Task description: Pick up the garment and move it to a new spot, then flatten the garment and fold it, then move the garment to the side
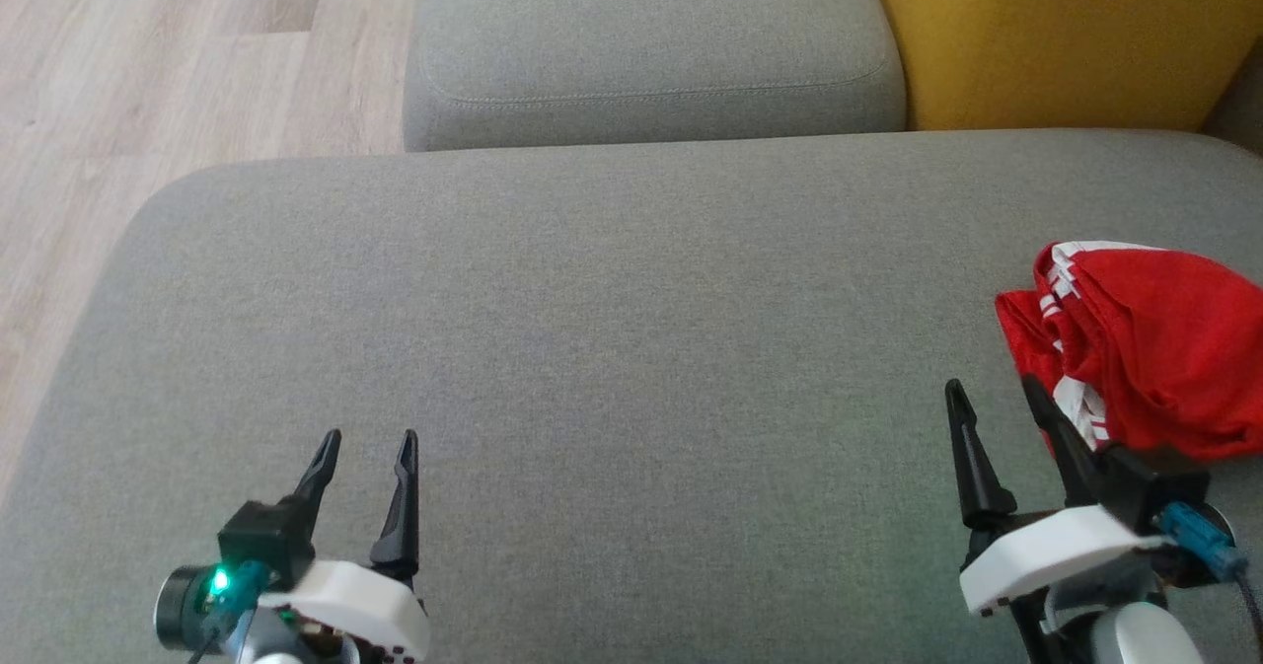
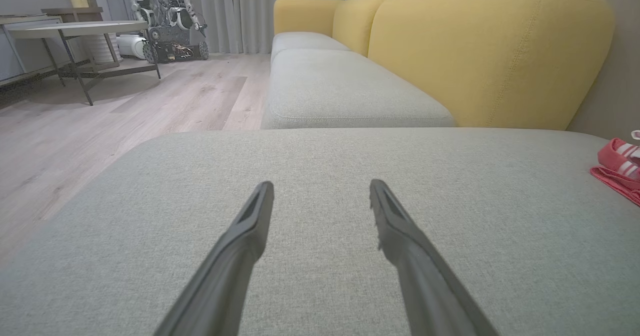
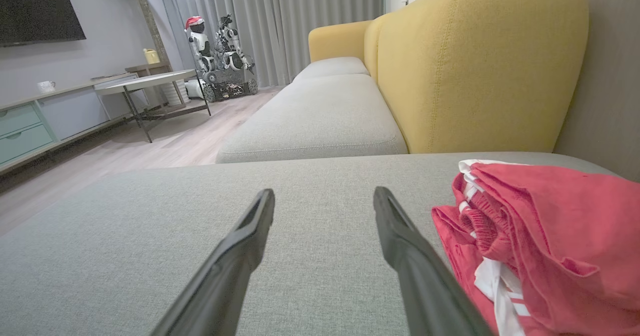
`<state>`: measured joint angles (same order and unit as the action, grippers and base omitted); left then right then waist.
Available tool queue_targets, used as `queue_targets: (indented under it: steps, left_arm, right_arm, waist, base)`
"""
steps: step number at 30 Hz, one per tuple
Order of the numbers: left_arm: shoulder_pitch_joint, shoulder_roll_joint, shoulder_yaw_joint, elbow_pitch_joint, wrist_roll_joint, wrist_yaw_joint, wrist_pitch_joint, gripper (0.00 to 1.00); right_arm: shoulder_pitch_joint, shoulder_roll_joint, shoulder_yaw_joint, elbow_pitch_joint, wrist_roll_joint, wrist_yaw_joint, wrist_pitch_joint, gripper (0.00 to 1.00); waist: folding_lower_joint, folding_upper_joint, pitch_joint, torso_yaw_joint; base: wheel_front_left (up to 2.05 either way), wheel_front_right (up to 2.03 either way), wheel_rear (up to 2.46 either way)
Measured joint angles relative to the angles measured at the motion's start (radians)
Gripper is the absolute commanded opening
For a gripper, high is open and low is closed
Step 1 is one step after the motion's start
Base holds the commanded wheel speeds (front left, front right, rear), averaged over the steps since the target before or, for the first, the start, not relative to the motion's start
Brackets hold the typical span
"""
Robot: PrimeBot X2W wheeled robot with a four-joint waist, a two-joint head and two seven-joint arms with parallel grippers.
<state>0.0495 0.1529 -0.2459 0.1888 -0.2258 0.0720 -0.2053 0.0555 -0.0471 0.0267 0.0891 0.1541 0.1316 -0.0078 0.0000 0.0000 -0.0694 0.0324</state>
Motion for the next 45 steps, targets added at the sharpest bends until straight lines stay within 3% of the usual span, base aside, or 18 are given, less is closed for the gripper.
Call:
queue_targets:
  steps: [1,2,9,45]
  left_arm:
    - [0.0,0.0,-0.001,0.0,0.0,0.0,0.0,1.0]
    - [0.0,0.0,-0.001,0.002,0.0,0.0,0.0,0.0]
    - [0.067,-0.017,-0.003,0.082,-0.026,-0.002,0.011,0.0]
    - [0.025,-0.042,0.084,0.081,-0.41,-0.056,0.099,0.0]
  right_arm:
    - [0.0,0.0,0.0,0.0,0.0,0.0,0.003,1.0]
    - [0.0,0.0,0.0,0.001,0.0,0.0,0.004,0.0]
    - [0.048,0.001,0.001,0.087,0.027,0.0,0.008,0.0]
    - [0.012,0.001,-0.037,0.11,0.434,0.0,0.035,0.0]
  waist:
    - [0.0,0.0,0.0,0.001]
    - [0.0,0.0,0.0,0.001]
    - [0.0,0.0,0.002,0.001]
    - [0.0,0.0,0.023,-0.009]
  base:
    - [0.0,0.0,0.0]
    - [0.0,0.0,0.0]
    - [0.0,0.0,0.0]
    - [0.0,0.0,0.0]
